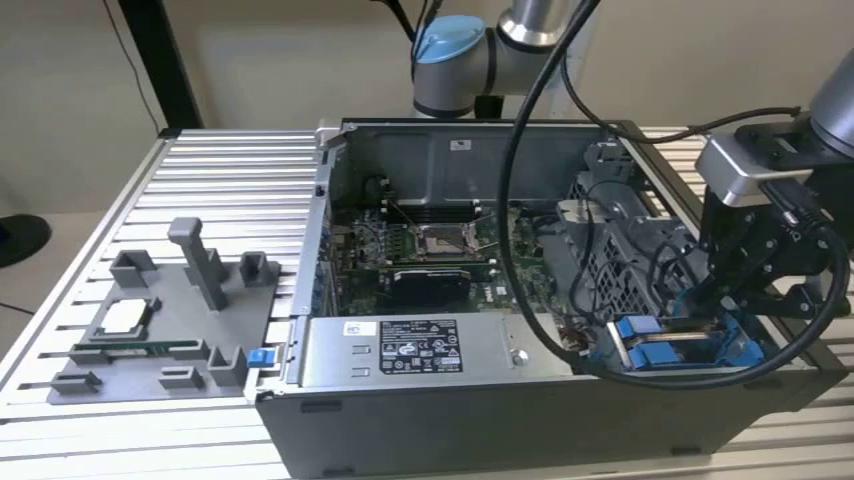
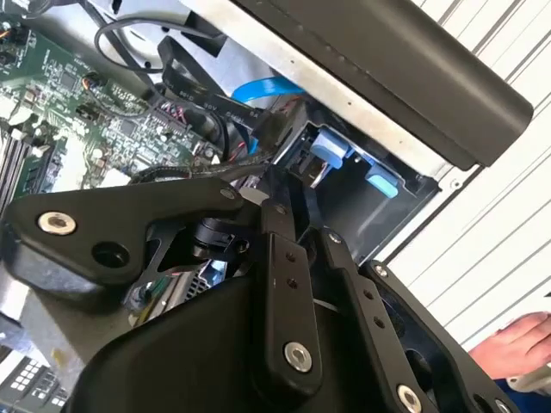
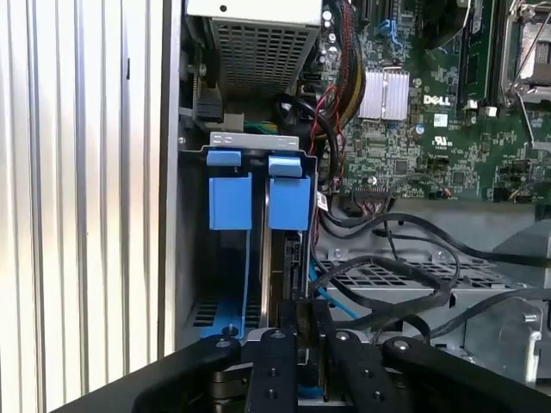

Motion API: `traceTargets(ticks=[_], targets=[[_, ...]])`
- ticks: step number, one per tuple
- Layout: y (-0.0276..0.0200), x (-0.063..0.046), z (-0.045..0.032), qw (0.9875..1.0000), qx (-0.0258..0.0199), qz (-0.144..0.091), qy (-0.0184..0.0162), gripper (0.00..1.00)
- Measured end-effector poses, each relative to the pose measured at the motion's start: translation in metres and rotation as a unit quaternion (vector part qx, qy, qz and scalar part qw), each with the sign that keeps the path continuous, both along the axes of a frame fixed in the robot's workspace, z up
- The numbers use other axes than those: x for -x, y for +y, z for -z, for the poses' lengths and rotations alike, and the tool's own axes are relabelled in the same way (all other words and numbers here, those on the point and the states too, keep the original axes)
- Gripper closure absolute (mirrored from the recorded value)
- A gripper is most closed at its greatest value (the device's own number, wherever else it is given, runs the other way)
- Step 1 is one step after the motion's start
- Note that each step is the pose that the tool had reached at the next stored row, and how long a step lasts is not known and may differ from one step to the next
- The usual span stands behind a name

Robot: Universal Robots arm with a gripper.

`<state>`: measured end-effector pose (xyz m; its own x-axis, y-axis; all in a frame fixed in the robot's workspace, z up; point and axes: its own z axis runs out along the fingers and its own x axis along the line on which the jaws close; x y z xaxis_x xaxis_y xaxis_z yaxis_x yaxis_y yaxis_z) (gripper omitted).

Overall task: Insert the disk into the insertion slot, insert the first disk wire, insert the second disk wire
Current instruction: 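Insert the first disk wire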

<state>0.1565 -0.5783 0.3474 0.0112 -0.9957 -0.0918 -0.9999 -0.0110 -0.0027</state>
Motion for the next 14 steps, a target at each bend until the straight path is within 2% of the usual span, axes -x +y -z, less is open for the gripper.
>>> traceTargets(ticks=[14], targets=[[0.0000, -0.0024, 0.0042, 1.0000, 0.0012, 0.000, 0.0000, 1.00]])
